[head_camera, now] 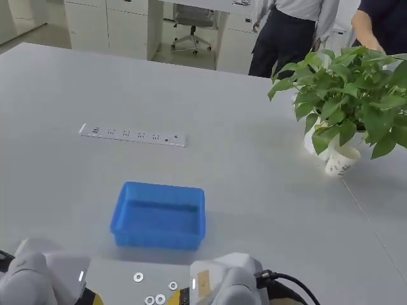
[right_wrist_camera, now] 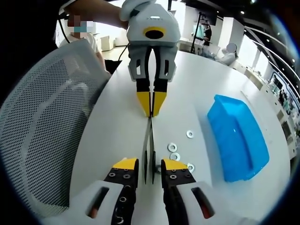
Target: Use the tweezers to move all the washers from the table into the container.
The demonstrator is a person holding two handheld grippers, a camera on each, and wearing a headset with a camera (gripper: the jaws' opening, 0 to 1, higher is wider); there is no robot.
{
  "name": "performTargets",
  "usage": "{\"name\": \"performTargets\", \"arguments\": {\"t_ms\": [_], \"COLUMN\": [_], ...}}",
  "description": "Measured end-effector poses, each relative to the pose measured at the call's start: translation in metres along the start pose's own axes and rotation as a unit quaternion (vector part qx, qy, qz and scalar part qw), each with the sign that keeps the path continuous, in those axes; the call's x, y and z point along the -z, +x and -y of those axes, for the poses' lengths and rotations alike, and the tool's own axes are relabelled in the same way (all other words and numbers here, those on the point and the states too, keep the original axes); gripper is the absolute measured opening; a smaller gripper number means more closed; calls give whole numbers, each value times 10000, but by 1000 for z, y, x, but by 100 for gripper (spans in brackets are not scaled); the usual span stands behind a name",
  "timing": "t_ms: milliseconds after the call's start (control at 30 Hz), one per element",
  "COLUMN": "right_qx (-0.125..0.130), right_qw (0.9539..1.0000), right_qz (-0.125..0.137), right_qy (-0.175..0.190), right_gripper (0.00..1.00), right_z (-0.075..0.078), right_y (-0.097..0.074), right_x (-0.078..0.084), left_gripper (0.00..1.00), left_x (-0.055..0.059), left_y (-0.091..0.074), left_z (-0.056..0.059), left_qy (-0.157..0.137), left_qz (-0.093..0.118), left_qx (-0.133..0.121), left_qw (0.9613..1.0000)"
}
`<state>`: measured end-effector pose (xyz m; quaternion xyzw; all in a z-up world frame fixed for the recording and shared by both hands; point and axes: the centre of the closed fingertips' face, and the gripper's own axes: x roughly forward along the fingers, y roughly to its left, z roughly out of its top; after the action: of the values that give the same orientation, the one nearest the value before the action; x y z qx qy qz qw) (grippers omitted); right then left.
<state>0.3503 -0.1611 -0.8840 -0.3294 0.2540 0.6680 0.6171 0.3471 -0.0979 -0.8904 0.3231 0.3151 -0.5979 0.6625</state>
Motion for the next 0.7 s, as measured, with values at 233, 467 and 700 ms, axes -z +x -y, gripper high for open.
{"name": "performTargets", "arguments": {"t_ms": [233,467,700], "right_qx": [-81,-97,-140], "right_qw": [10000,9999,9999], "right_qz": [5,3,-4], "right_qy": [47,65,78], "right_gripper": [20,19,18], "right_z": [0,1,-2], "right_y": [4,8,9], "right_x": [0,-1,-2], "left_gripper": [5,5,5], "left_x": [0,-1,-11], "left_y": [0,-2,-10], "left_z": [0,0,2], "left_qy": [9,4,18], "left_qz": [-15,-51,-1], "left_qx": [6,-33,-38], "left_qw": [10000,10000,10000]}}
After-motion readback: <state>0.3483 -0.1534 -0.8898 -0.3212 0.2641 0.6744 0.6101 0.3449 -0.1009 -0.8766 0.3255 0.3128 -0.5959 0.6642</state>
